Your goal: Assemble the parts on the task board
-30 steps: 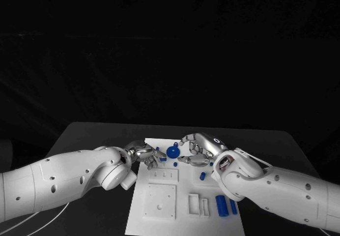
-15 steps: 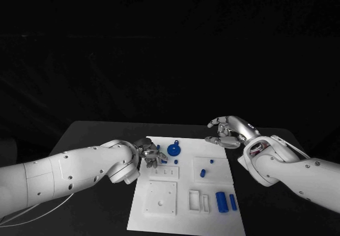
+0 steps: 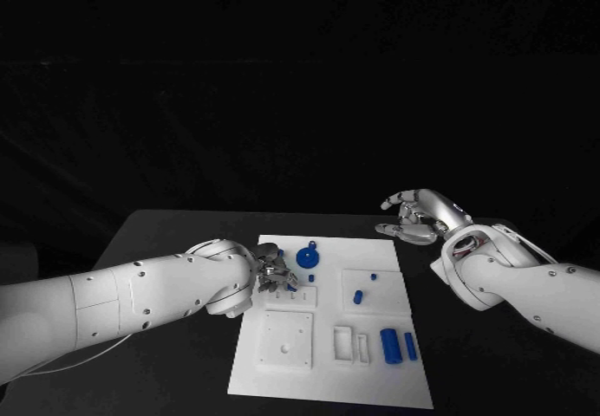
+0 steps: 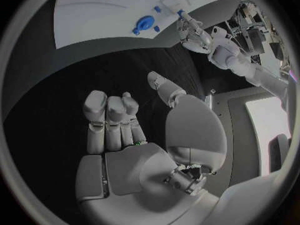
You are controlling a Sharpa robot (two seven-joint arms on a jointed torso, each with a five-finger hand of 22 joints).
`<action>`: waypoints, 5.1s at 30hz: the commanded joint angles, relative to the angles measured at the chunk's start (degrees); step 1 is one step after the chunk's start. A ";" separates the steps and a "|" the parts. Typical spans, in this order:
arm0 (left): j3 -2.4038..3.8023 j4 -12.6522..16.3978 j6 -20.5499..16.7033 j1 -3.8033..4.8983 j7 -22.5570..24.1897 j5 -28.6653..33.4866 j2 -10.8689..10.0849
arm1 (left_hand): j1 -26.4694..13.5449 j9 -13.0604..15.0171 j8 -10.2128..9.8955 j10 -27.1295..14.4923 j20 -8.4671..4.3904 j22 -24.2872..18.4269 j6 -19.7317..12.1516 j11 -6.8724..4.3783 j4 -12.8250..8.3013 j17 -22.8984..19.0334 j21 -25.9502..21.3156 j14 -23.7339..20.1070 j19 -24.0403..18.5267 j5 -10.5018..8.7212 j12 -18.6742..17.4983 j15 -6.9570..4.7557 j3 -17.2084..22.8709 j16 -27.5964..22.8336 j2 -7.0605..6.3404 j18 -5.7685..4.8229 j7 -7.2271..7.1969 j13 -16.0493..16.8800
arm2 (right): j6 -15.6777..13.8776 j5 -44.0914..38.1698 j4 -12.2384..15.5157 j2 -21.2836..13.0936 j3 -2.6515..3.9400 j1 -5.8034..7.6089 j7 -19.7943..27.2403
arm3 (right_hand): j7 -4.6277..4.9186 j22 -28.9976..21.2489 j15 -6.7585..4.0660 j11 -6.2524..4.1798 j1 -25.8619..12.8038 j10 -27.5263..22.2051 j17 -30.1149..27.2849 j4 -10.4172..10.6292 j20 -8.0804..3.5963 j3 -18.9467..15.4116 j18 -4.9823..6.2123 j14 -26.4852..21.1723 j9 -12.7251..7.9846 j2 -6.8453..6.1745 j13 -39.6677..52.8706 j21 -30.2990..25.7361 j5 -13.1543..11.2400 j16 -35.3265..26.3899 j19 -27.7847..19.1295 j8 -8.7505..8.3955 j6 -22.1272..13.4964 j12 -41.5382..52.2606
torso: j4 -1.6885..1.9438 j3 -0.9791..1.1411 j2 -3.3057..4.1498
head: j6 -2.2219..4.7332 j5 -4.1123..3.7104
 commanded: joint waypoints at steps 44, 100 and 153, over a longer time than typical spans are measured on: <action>0.07 -2.81 -0.81 -2.83 -1.31 -6.53 2.33 | -1.29 6.87 -0.25 -3.49 -7.76 1.23 7.20 -2.71 -0.12 -0.75 3.38 2.50 0.61 3.14 4.34 -4.45 0.36 3.65 0.72 0.82 -5.98 2.70 | 0.86 0.59 -0.28 0.04 0.06 0.22 0.88 | 0.03 0.22 0.15 0.81 0.91 -1.20 0.04 0.90 -0.04 -0.37 8.10 0.33 -0.07 0.10 -0.46 -0.33 2.55 -0.39 0.11 0.36 0.71 0.37 | 0.06 0.14 -0.20 | -1.25 0.05; 0.07 -3.10 -0.18 -3.21 -0.68 -5.15 2.73 | -4.30 7.05 -1.74 -3.77 -7.67 0.92 8.98 -2.67 2.22 -2.31 4.49 1.86 -0.08 -4.71 5.91 -4.44 0.34 5.55 -0.40 1.28 -6.15 2.44 | 1.82 0.60 -0.73 0.53 0.06 0.22 0.73 | -0.01 0.27 0.11 0.78 0.97 -1.21 0.07 1.15 -0.05 -0.53 8.10 0.38 -0.09 0.17 -0.58 -0.37 2.93 -0.41 0.20 0.40 0.81 0.49 | 0.04 0.15 -0.16 | -1.14 -0.06; 1.99 -0.32 -7.92 -3.56 3.07 -1.59 -0.85 | -10.92 8.10 -5.14 -6.86 -7.26 -0.09 5.14 -1.94 14.40 -5.15 2.62 -2.14 -3.49 -17.30 4.58 -4.01 -4.07 5.64 -17.04 2.45 -5.17 0.59 | 1.36 1.14 -1.43 0.21 0.06 0.21 1.16 | 0.05 0.31 0.16 0.83 0.01 -1.44 0.05 1.89 0.04 -1.54 8.10 0.25 -0.21 0.06 -0.87 -0.63 2.87 -0.64 0.08 0.27 0.61 0.54 | 0.07 0.04 -0.19 | -0.53 -0.85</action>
